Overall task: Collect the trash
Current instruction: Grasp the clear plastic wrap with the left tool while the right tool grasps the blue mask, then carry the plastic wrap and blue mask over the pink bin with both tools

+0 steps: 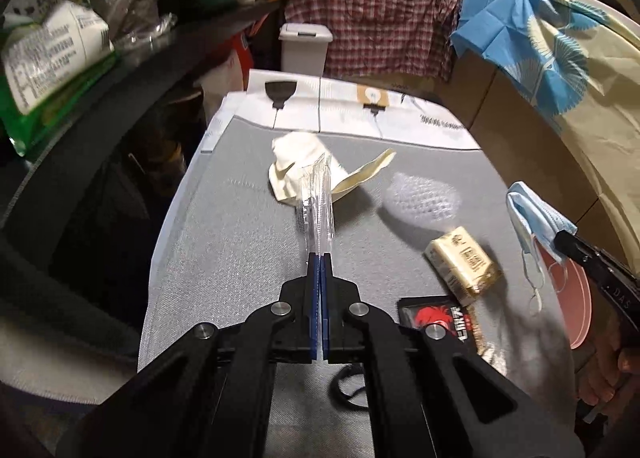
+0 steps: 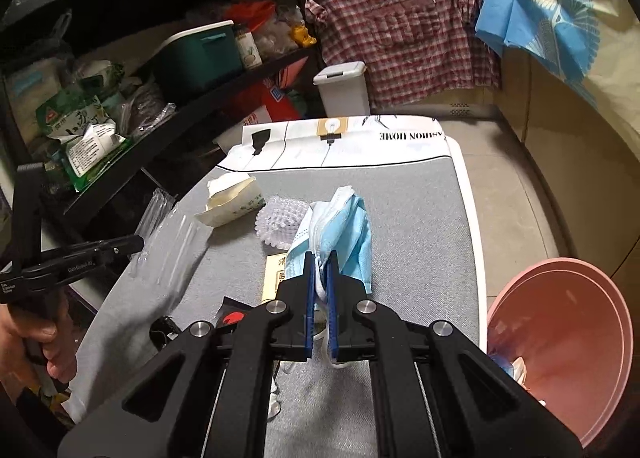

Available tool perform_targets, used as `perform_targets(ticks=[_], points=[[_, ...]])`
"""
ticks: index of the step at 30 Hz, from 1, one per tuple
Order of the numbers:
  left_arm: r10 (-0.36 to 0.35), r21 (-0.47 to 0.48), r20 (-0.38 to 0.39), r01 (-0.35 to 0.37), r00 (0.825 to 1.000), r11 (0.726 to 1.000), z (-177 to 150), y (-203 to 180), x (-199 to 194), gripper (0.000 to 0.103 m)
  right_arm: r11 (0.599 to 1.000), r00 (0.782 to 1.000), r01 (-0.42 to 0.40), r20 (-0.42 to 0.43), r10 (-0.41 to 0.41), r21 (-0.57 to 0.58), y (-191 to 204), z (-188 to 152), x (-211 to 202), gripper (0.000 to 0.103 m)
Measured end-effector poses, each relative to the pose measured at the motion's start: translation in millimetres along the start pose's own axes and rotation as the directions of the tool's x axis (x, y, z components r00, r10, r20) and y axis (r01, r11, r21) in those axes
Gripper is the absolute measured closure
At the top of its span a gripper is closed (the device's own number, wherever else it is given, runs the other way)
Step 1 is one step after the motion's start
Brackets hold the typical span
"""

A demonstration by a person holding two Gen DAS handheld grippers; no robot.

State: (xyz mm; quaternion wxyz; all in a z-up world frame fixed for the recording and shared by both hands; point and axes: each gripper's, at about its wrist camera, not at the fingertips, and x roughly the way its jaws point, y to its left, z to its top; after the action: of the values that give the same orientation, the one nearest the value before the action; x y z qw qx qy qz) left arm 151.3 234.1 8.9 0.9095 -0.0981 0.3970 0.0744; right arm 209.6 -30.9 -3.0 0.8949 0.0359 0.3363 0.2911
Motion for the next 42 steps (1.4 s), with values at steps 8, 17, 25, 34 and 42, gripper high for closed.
perform_targets(ticks=[8,17,25,34,42], points=[[-0.022,0.034,0.057,0.020,0.998,0.999,-3.6,-19.7,-30.0,0.102,1.000,0.999,0.000,0.045,0.000,-0.011,5.2,3.1,-28.2,0.097],[-0.051,0.052,0.093,0.047,0.994,0.998,-7.2,-32.7,-54.4,0.102,1.000,0.995,0.013,0.101,-0.011,-0.023,7.5,6.0,-67.2,0.097],[-0.074,0.052,0.120,0.068,0.990,0.996,-7.0,-41.0,-70.6,0.102,0.999,0.992,0.030,0.120,-0.026,-0.028,10.6,10.9,-89.1,0.097],[-0.097,0.082,0.138,0.086,0.986,0.993,-8.7,-54.6,-82.3,0.102,0.998,0.986,0.051,0.162,-0.046,-0.027,3.9,21.0,-127.4,0.097],[-0.128,0.110,0.145,0.112,0.981,0.988,-11.9,-70.4,-89.2,0.102,0.993,0.976,0.107,0.194,-0.096,-0.045,-15.3,19.4,-157.3,0.097]])
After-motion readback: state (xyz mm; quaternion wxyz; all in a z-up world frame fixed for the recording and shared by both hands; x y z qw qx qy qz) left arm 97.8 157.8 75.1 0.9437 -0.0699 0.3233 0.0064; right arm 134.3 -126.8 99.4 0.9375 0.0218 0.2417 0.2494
